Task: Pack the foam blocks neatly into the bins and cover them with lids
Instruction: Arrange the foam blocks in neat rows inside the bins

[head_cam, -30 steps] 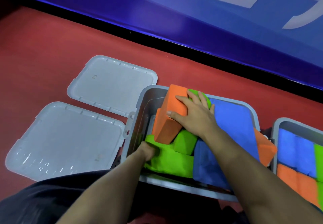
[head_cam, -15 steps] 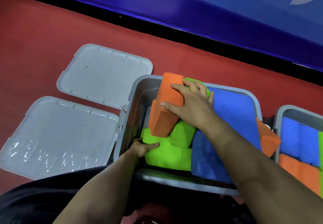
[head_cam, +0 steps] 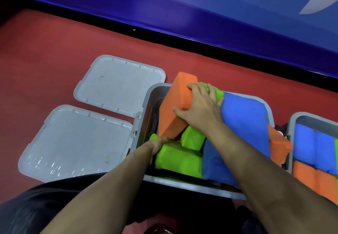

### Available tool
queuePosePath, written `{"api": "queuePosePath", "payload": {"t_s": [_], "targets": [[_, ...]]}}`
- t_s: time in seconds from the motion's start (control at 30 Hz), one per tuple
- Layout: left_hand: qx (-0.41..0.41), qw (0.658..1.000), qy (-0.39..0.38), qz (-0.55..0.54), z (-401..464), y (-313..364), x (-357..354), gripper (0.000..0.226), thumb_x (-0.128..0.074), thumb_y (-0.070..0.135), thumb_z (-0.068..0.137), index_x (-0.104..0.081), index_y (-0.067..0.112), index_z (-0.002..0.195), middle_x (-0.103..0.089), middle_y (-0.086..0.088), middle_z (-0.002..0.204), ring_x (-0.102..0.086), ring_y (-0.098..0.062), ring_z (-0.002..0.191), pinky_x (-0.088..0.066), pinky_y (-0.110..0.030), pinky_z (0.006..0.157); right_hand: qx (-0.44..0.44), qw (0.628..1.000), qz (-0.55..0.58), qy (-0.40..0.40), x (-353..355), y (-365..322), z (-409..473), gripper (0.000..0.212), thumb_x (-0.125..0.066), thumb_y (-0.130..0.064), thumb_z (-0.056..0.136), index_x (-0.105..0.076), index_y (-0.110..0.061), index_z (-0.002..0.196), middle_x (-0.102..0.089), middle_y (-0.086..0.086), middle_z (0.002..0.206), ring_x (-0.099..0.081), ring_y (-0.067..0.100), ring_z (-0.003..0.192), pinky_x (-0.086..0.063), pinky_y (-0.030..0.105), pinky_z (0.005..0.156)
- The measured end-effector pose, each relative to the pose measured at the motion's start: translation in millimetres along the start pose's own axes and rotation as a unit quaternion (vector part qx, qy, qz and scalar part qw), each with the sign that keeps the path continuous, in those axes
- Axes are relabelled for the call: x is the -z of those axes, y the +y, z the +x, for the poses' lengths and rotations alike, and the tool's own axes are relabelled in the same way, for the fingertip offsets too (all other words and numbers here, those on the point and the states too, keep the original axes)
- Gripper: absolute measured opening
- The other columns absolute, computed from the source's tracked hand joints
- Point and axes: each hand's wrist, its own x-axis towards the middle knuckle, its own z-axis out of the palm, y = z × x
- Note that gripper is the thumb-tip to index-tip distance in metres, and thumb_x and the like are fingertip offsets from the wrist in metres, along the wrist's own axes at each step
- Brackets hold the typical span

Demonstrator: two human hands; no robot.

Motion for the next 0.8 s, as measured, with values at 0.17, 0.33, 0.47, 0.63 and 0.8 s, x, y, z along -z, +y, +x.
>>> {"api": "queuePosePath", "payload": {"t_s": [0.17, 0.33, 0.47, 0.63, 0.8], "targets": [[0.011, 0.996, 0.036, 0.083, -32, 28, 16, 0.042, -0.056, 0.043, 0.096, -0.057, 0.008, 0.119, -0.062, -0.02, 0.094, -0.059, -0.03, 0.073, -0.051, -0.04, 0.063, 0.04, 0.998, 0.043, 0.005, 16, 6, -4, 0.079, -0.067, -0.053, 0.086, -0.031, -0.038, 0.155, -0.025, -0.005, 0.165, -0.014, 0.025, 0.153, -0.018, 0.052, 0.123], [0.011, 0.996, 0.036, 0.086, -44, 26, 17, 0.037, -0.052, 0.043, 0.097, -0.061, 0.009, 0.107, -0.063, -0.016, 0.088, -0.06, -0.027, 0.073, -0.049, -0.034, 0.067, 0.066, 0.992, 0.105, 0.033, 27, 11, -9, 0.069, -0.071, -0.041, 0.089, -0.043, -0.033, 0.152, -0.031, -0.002, 0.163, -0.027, 0.024, 0.149, -0.024, 0.036, 0.12], [-0.018, 0.996, 0.049, 0.077, -49, 28, 17, 0.061, -0.07, 0.05, 0.08, -0.065, 0.006, 0.122, -0.071, -0.019, 0.105, -0.069, -0.032, 0.094, -0.054, -0.041, 0.095, 0.072, 0.985, 0.133, 0.078, 30, 12, -16, 0.064, -0.07, -0.036, 0.091, -0.046, -0.03, 0.15, -0.032, -0.003, 0.164, -0.026, 0.022, 0.15, -0.02, 0.033, 0.121], [-0.088, 0.976, 0.157, 0.127, -70, 49, 27, 0.096, -0.082, 0.058, 0.06, -0.055, 0.004, 0.135, -0.066, -0.02, 0.121, -0.07, -0.036, 0.099, -0.059, -0.047, 0.088, 0.031, 0.953, 0.243, 0.177, 43, 19, -16, 0.06, -0.073, -0.035, 0.087, -0.054, -0.025, 0.143, -0.047, 0.003, 0.155, -0.041, 0.022, 0.143, -0.032, 0.038, 0.119], [-0.174, 0.899, 0.288, 0.28, -97, 78, 49, 0.073, -0.073, 0.066, 0.074, -0.064, 0.006, 0.115, -0.066, -0.014, 0.113, -0.064, -0.032, 0.1, -0.053, -0.037, 0.084, -0.029, 0.914, 0.339, 0.222, 58, 24, -17, 0.058, -0.074, -0.033, 0.088, -0.054, -0.023, 0.141, -0.056, 0.0, 0.143, -0.05, 0.015, 0.132, -0.039, 0.036, 0.113]]}}
